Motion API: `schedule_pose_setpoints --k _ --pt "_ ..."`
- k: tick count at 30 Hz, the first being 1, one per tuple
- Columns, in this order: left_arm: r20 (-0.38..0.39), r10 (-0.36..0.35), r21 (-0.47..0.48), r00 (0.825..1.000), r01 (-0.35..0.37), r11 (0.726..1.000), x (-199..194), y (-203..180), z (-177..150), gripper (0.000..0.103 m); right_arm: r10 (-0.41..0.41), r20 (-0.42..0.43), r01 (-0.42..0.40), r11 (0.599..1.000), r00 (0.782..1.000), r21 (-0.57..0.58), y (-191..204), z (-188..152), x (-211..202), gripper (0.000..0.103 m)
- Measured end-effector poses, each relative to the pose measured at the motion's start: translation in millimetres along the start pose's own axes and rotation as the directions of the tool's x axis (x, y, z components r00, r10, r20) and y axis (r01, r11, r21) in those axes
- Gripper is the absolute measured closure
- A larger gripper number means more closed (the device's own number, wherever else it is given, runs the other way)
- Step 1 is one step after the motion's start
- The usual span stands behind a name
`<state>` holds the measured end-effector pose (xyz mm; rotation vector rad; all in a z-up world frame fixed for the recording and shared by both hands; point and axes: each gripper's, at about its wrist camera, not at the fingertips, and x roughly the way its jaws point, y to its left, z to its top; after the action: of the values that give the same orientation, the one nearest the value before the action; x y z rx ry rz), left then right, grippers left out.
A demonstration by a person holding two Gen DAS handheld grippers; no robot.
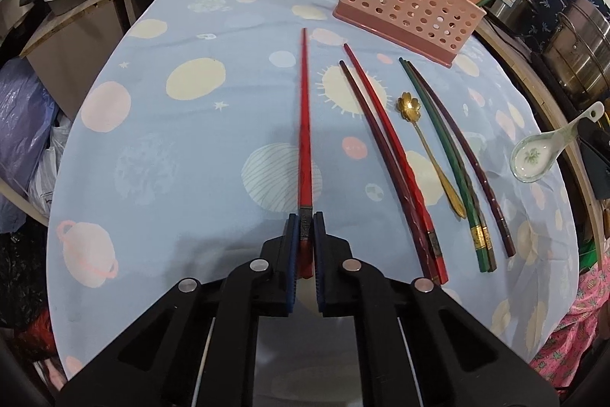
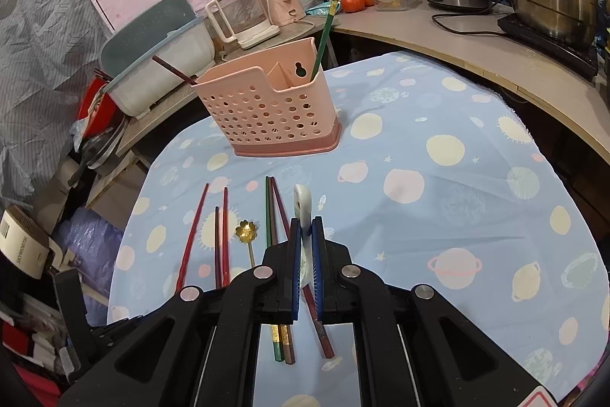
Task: Organize utensils
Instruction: 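Lift the red chopstick and white spoon and carry both over the pink holder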
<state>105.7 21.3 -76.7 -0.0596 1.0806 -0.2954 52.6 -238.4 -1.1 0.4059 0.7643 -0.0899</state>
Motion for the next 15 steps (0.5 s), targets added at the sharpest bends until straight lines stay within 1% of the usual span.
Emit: schedule_pose_setpoints --k 3,5,7,9,11,15 --pt "0.043 -0.012 -0.010 0.999 0.012 1.000 -23 -1 9 0.096 0.005 0.013 -0.005 1.000 1.000 -0.007 1 5 -6 0.097" --pt "0.102 -0.021 -0.008 0.995 0.022 1.000 -48 -4 23 0.096 0.008 0.033 -0.008 1.000 0.999 -0.018 3 12 -12 0.097" --pt "0.164 -0.026 -0.003 0.986 0.027 1.000 -73 -7 40 0.096 0.012 0.056 -0.010 1.000 0.998 -0.028 6 21 -18 0.097" --pt "0.233 -0.036 0.007 0.972 0.035 0.999 -100 -10 62 0.096 0.017 0.083 -0.013 0.999 0.996 -0.042 10 33 -24 0.097" --pt "0.284 -0.049 0.025 0.958 0.044 0.999 -119 -15 83 0.096 0.024 0.107 -0.018 0.998 0.994 -0.053 13 46 -27 0.097" --pt "0.358 -0.063 0.059 0.932 0.044 0.997 -142 -28 126 0.096 0.035 0.152 -0.023 0.996 0.988 -0.081 23 73 -30 0.097"
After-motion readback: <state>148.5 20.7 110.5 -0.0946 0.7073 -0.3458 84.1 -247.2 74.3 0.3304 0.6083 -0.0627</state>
